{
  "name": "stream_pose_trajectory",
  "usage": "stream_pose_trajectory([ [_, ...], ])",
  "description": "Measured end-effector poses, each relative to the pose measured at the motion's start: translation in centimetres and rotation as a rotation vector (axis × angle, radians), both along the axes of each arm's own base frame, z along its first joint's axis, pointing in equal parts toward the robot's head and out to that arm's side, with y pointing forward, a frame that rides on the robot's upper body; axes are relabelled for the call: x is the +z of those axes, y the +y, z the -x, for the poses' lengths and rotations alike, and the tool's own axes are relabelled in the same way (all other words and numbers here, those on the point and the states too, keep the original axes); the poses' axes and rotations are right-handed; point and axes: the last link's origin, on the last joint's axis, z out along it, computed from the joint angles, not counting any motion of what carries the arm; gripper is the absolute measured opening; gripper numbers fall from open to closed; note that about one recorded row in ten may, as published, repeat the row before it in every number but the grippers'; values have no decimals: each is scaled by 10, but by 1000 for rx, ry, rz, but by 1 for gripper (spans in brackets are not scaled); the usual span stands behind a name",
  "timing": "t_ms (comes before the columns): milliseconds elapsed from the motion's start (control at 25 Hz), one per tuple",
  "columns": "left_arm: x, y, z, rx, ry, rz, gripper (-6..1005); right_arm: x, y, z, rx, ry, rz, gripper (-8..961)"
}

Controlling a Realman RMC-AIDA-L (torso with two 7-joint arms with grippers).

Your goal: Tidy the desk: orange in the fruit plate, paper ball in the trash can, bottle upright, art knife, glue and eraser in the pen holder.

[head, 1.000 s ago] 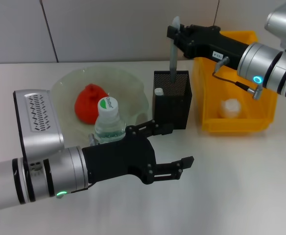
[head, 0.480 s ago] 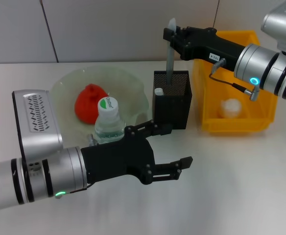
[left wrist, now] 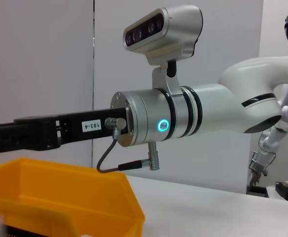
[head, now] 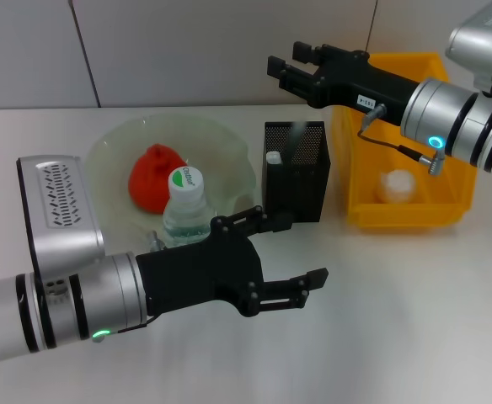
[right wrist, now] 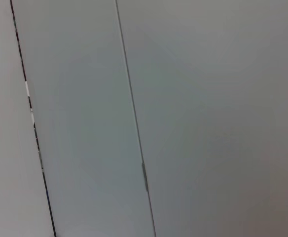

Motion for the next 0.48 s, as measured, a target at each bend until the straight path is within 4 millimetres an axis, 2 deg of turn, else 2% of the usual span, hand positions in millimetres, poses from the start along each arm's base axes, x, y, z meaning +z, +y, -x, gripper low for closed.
stream_pose_trajectory([
  [440, 4, 2, 2, 7, -2, -7, 844, 8, -9, 0, 68, 3, 4, 774],
  [480, 6, 2, 3, 11, -7, -9, 843, 10, -10, -1, 73, 7, 3, 774],
])
